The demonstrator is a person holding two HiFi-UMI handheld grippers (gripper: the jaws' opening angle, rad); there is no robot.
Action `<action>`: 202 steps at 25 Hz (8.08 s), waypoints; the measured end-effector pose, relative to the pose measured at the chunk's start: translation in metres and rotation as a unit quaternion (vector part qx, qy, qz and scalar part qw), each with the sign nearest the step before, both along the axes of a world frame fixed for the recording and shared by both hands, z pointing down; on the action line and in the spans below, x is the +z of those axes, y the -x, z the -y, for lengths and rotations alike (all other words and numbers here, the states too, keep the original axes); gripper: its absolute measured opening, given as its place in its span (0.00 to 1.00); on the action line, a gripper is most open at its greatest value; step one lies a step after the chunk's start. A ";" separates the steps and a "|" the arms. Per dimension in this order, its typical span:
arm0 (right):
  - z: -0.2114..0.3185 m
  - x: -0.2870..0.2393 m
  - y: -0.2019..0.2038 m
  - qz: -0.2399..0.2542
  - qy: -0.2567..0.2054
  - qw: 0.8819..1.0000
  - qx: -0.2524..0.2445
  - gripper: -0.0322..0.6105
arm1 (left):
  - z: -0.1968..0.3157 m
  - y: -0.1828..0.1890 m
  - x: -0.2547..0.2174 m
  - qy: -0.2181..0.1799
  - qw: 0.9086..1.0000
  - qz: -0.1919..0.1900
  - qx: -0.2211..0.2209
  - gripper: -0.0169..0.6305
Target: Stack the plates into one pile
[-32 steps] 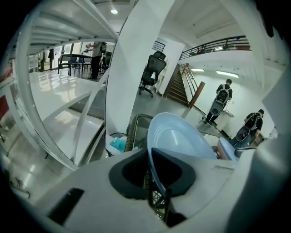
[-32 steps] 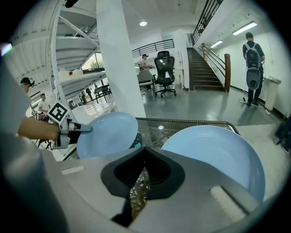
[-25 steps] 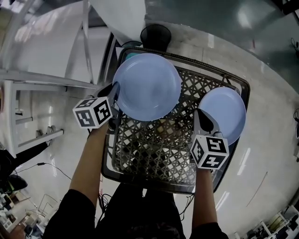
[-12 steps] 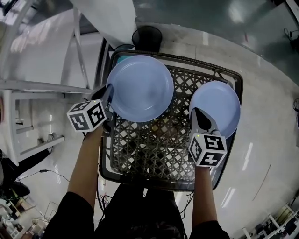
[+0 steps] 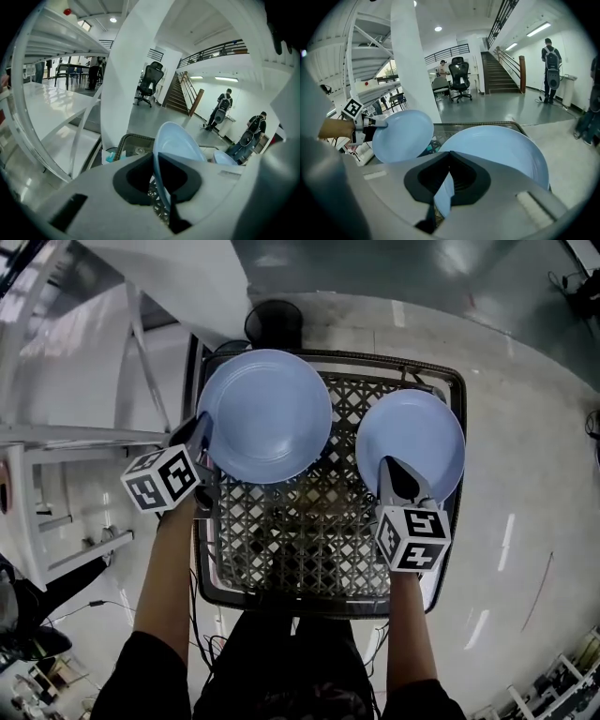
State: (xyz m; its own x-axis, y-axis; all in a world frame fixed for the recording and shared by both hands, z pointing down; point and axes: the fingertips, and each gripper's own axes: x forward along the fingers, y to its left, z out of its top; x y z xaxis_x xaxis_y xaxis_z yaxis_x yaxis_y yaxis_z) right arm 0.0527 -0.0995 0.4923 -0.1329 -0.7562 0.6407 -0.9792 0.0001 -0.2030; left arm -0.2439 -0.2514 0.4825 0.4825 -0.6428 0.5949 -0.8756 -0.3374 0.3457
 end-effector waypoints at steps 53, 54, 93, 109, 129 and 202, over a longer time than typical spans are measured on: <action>-0.179 0.000 -0.172 0.005 0.020 0.975 0.223 0.06 | -0.077 -0.292 0.007 0.042 0.970 -0.016 0.240 0.06; -0.177 0.000 -0.171 0.006 0.021 0.975 0.222 0.06 | -0.076 -0.291 0.008 0.042 0.969 -0.012 0.242 0.06; -0.160 0.008 -0.159 0.014 0.031 0.977 0.212 0.06 | -0.069 -0.290 0.022 -0.029 0.948 0.092 0.304 0.22; -0.137 -0.004 -0.148 0.030 -0.001 0.980 0.197 0.06 | -0.068 -0.272 0.003 -0.057 0.955 0.066 0.284 0.02; -0.123 -0.075 -0.127 0.003 -0.070 0.983 0.167 0.06 | -0.094 -0.237 -0.064 -0.113 0.963 0.039 0.243 0.02; -0.132 -0.308 -0.015 -0.082 -0.266 0.956 0.090 0.06 | -0.150 -0.108 -0.303 -0.313 0.932 -0.028 0.183 0.03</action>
State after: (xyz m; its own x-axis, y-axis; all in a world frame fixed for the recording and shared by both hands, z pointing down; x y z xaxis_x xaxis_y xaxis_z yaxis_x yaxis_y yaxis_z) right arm 0.0674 0.0323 0.1848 0.1002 -0.9820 0.1600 -0.9916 -0.1117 -0.0646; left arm -0.1359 -0.1009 0.1795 0.7564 -0.6419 0.1259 -0.6491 -0.7604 0.0227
